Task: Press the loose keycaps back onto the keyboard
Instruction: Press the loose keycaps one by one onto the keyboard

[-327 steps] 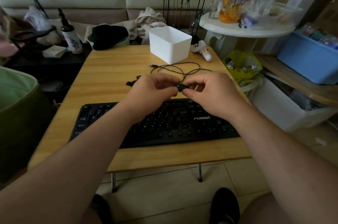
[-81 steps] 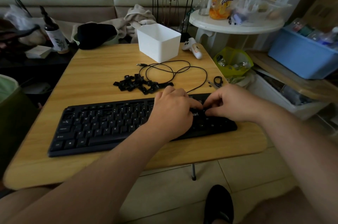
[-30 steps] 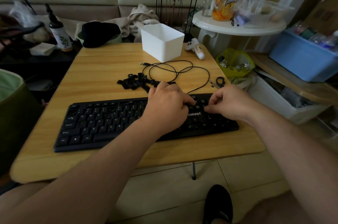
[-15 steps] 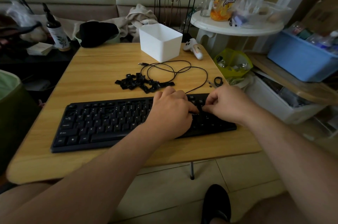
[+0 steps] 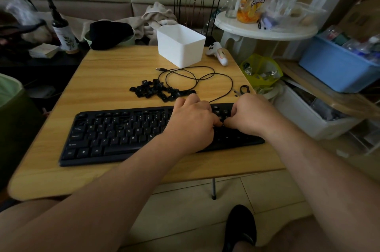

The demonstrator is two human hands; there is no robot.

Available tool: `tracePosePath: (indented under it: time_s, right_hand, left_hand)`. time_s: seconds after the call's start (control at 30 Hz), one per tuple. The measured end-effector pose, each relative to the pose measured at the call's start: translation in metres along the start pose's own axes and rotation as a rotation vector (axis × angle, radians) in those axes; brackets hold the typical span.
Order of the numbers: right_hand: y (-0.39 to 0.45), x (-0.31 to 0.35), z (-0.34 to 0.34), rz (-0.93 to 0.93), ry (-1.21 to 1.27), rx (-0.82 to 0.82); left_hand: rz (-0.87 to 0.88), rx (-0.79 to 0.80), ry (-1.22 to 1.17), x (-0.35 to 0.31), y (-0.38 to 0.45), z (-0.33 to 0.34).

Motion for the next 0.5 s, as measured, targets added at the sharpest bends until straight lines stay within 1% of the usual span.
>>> tracePosePath:
  time_s: [0.13, 0.33, 0.5]
  right_hand:
    - [-0.001, -0.013, -0.004, 0.008, 0.18, 0.035]
    - [0.0, -0.007, -0.002, -0.004, 0.14, 0.043]
    - [-0.001, -0.001, -0.001, -0.048, 0.074, 0.002]
  left_hand:
    - [0.001, 0.004, -0.004, 0.0, -0.001, 0.0]
    - [0.001, 0.015, 0.002, -0.001, 0.0, 0.001]
    - [0.003, 0.016, 0.018, -0.001, 0.001, 0.002]
Point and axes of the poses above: each hand's wrist, its own y-axis towards the middle knuckle, its own z-axis out of the palm, x = y × z, the point moved 6 cm from there along y, towards the middle knuckle, and after that the axes turned 13 degrees about x, right-handed, at the moved point
